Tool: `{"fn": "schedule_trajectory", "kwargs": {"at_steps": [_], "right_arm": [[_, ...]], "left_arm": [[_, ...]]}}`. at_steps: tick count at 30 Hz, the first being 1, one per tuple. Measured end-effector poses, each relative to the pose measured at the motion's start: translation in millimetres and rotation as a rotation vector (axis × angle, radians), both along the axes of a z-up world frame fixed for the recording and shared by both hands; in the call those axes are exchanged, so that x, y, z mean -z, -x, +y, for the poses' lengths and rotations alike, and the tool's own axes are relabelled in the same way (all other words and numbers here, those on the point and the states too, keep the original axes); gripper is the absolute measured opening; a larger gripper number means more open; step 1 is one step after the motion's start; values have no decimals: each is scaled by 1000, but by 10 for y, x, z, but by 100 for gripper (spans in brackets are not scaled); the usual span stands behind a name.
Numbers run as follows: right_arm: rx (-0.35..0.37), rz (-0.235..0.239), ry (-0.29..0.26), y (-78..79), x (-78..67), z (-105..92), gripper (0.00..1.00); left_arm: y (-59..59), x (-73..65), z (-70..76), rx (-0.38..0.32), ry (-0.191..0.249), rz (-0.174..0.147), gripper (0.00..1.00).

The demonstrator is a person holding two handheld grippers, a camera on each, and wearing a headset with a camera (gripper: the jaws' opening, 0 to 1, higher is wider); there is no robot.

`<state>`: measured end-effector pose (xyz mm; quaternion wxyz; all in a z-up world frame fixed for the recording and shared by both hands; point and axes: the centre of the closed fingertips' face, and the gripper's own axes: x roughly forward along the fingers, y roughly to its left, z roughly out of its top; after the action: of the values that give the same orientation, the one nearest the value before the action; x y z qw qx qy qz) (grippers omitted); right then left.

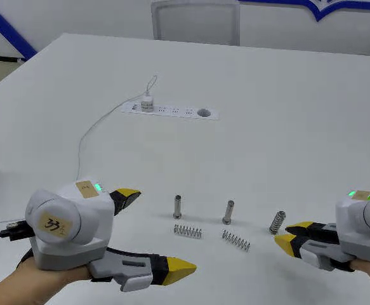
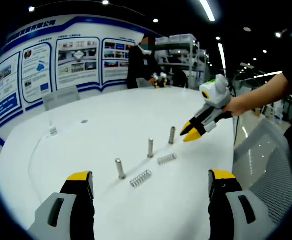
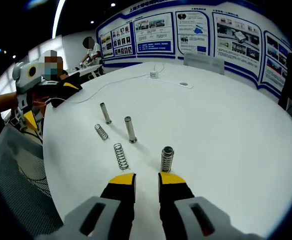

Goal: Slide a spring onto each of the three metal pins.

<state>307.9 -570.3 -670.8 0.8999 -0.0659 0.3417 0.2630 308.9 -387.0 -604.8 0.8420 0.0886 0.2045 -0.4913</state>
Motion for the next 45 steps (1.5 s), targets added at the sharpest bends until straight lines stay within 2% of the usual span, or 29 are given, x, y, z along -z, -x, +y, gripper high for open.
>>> {"fn": "schedule_trajectory", "kwargs": {"at_steps": [8,22,31,39,45], "right_arm": [[-51,30,-12,56,100,202,19],[-137,45,4,-80,206,483,19],[-173,58,7,-134,278,581,19],[-217,73,33,-81,339,630,18],[-229,63,44,-94,339,630,15]], "left_arm": [[28,25,-24,1,1,8,98],[34,82,22,-13,-7,24,98],[38,121,48,-20,-12,38,97],[40,138,47,-20,-13,44,97],[53,144,30,-16,-13,46,97]]}}
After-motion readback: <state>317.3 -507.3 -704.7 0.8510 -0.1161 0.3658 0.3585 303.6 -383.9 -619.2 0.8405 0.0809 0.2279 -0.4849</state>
